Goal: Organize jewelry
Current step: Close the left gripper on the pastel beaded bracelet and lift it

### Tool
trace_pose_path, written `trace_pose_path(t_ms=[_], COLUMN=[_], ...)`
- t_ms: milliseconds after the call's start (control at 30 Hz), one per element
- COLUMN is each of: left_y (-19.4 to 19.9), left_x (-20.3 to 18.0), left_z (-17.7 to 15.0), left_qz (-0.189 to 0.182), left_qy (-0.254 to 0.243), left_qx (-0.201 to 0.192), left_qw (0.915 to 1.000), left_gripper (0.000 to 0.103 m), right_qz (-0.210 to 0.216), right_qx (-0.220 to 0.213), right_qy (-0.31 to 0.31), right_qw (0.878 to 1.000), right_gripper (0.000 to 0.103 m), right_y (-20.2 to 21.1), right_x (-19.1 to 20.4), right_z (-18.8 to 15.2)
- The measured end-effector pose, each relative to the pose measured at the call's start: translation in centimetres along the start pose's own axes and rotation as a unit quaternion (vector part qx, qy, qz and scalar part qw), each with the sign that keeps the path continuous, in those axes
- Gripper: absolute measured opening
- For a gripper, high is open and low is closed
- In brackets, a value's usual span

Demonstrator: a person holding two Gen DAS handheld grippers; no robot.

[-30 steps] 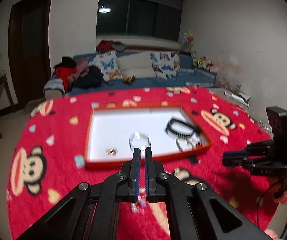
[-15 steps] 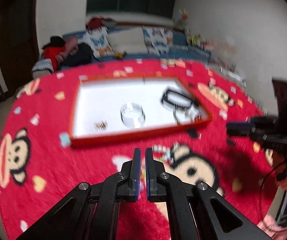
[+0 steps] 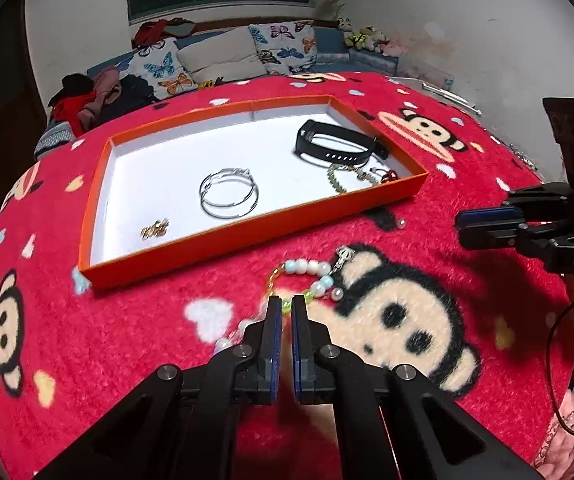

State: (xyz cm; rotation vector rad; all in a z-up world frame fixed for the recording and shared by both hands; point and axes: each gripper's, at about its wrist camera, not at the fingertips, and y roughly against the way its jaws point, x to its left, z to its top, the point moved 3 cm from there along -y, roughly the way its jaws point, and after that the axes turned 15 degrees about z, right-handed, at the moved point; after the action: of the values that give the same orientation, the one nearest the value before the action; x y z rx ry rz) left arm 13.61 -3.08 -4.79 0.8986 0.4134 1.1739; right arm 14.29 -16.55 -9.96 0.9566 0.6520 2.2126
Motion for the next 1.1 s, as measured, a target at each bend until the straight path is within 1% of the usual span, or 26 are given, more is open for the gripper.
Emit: trace_pose_path(t_ms=[167,300,400,467,533,633,733,1000,1100], left_y=[-0.6,-1.8,-2.3,-2.0,-1.3,-0.2,0.3,-0.5,-0.7], left_x=[-0.8,-0.3,0.7,1.3,1.6,1.7,1.2,0.3,0.3], left_z=[1.5,2.0,1.6,1.2,0.8,0.1,-0.5,-1.6,-1.4], left_qz=[0.01,0.007,-0.001,-0.003,-0.002,-0.007,-0.004,0.01,0.01], left_qy=[-0.021,-0.015,0.001,0.012,0.011,-0.01,-0.039,-0.094,-0.1], left_qx=[-0.008,0.006,0.021,0.021,0.012,-0.004,-0.01,0.002,0.0], left_qw=[0.9997,0.9999,0.9998,0.9997,0.9999,0.9999,0.9992,0.9955,0.9949], left_gripper=[0.005,0.005,0.005,0.005,0.005,0.005,0.005,0.005,0.005], right_qz=[0.002,0.004,0.004,0.006,0.006,0.007,0.011,0.01,0.009], right_qx=[0.001,0.0,0.0,-0.001,0.0,0.0,0.001,0.005,0.006], right_qy=[-0.001,-0.004,-0.008,-0.009,-0.009,-0.011,-0.011,-0.012,-0.014], right_qw=[1.0,1.0,1.0,1.0,1.0,1.0,1.0,1.0,1.0], right_gripper=[0.019,0.019,0.019,0.019,0.019,0.019,0.019,0.019,0.019], right_y=[-0.1,0.0,0.1,0.2,0.2,0.2,0.0,-0.4,-0.6], right_x=[0.0,-0.2,-0.5,-0.6,-0.7,-0.7,-0.5,-0.6,-0.7], right_z=[-0.1,-0.1,-0.3,-0.4,-0.4,-0.4,-0.4,-0.3,-0.2])
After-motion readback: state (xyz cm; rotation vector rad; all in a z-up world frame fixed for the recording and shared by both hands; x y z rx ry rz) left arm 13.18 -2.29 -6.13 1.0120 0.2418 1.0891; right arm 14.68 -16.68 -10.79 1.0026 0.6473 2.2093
